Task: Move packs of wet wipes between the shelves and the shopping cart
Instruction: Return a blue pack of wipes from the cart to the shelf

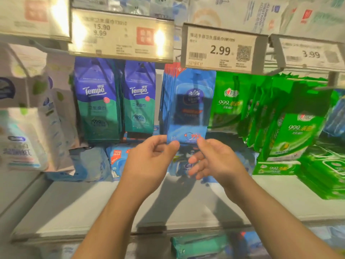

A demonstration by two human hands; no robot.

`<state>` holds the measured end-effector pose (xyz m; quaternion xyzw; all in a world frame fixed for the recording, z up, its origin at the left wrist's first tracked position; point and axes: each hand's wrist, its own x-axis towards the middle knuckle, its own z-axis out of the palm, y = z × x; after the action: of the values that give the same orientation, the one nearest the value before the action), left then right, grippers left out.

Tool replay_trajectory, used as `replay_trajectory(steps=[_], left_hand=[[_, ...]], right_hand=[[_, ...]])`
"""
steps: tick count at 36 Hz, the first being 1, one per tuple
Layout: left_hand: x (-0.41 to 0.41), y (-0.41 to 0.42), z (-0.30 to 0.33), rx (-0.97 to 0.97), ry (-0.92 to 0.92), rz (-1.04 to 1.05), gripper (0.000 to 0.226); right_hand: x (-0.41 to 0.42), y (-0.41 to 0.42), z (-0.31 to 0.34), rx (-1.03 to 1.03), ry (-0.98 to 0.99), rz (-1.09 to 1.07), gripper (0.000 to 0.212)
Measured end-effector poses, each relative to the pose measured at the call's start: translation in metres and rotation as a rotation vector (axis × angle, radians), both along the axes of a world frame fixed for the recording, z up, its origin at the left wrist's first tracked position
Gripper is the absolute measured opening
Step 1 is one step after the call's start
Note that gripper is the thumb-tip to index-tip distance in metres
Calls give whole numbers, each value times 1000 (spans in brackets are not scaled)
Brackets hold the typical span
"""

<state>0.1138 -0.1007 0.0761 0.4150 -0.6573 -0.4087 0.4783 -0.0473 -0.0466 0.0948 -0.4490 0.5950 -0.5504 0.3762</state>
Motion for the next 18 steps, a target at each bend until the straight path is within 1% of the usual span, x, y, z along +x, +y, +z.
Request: replay_trajectory(steps=[1, 2, 4, 5, 8, 9, 12, 13, 15, 18], left_hand=[[0, 4, -4, -16, -3, 21, 36], [0, 10, -8, -42, -20, 47, 37], [1, 22, -14, -90, -133, 104, 44], [1, 27, -16, -114, -207, 124, 51], [0, 47, -17, -169, -437, 139, 78], [-1, 54, -16, -187, -507, 136, 87], [-5, 75, -15, -220, -666, 168, 100], [-6, 82, -15, -204, -711, 192, 102], [-11, 99, -14, -175, -772, 236, 105], [-17, 123, -17, -128, -823, 264, 106]], right_hand=[[-4, 4, -3, 14, 17, -3, 25], [-9, 8, -6, 32, 38, -5, 21], [-21, 15, -14, 64, 115, -18, 16], [-27, 20, -16, 77, 176, -26, 16], [-46, 36, -24, 100, 370, -22, 31], [-52, 42, -25, 115, 464, -11, 37], [-62, 68, -21, 164, 983, 72, 49], [-66, 74, -20, 190, 1069, 114, 54], [-76, 86, -20, 236, 1134, 202, 63], [-89, 102, -27, 239, 1168, 272, 67]])
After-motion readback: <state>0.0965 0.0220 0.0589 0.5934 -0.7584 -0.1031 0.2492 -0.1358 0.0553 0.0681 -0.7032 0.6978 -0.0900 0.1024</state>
